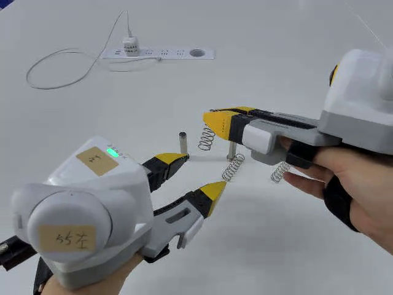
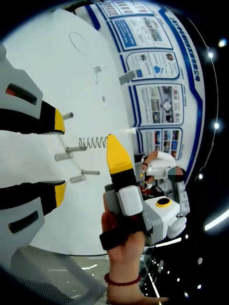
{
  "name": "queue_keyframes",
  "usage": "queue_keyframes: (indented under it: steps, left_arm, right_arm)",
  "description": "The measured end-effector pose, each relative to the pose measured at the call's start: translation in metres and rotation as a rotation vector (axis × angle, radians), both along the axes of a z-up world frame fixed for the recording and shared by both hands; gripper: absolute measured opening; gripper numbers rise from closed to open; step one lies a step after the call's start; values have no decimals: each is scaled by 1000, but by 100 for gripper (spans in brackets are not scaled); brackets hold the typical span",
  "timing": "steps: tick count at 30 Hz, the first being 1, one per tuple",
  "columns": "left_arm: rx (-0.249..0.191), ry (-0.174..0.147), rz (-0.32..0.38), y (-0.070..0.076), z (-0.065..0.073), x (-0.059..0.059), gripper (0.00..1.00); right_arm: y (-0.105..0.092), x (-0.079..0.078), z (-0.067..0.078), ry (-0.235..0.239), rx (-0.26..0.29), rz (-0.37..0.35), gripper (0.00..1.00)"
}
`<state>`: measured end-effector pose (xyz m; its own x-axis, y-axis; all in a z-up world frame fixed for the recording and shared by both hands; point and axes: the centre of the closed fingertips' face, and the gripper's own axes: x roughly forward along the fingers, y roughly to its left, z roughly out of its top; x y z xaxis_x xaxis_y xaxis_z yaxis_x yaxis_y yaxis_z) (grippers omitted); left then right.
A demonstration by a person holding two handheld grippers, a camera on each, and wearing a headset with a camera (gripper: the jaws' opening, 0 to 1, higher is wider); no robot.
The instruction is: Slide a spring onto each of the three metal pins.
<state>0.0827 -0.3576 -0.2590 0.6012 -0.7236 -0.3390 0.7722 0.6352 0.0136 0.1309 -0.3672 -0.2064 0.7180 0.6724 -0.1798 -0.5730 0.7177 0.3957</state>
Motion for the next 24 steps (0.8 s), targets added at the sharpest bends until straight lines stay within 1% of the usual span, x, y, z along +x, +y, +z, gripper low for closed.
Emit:
queue_keyframes:
  steps: [3, 5, 9, 10, 12, 15, 17, 24]
  left_arm:
    - [3, -4, 12, 2, 0, 2, 44]
    - [13, 0, 24, 4, -2, 3, 47]
    - [22, 3, 46, 9, -4, 6, 54]
    - [23, 3, 52, 10, -4, 7, 55]
    - [29, 7, 61, 12, -5, 8, 58]
    - [40, 22, 70, 14, -9, 9, 62]
    - [42, 27, 71, 14, -10, 9, 64]
    - [51, 38, 83, 16, -14, 11, 70]
  right_arm:
    - [2, 7, -2, -12, -27, 6, 11]
    - [3, 12, -4, -26, -50, 10, 11]
    - [6, 22, -7, -42, -80, 16, 11]
    - [5, 27, -10, -51, -97, 21, 11]
    - [7, 31, -13, -60, -118, 30, 11]
    - [9, 37, -15, -70, -125, 34, 11]
    - [11, 40, -17, -77, -138, 33, 11]
    - [12, 53, -28, -65, -154, 12, 11]
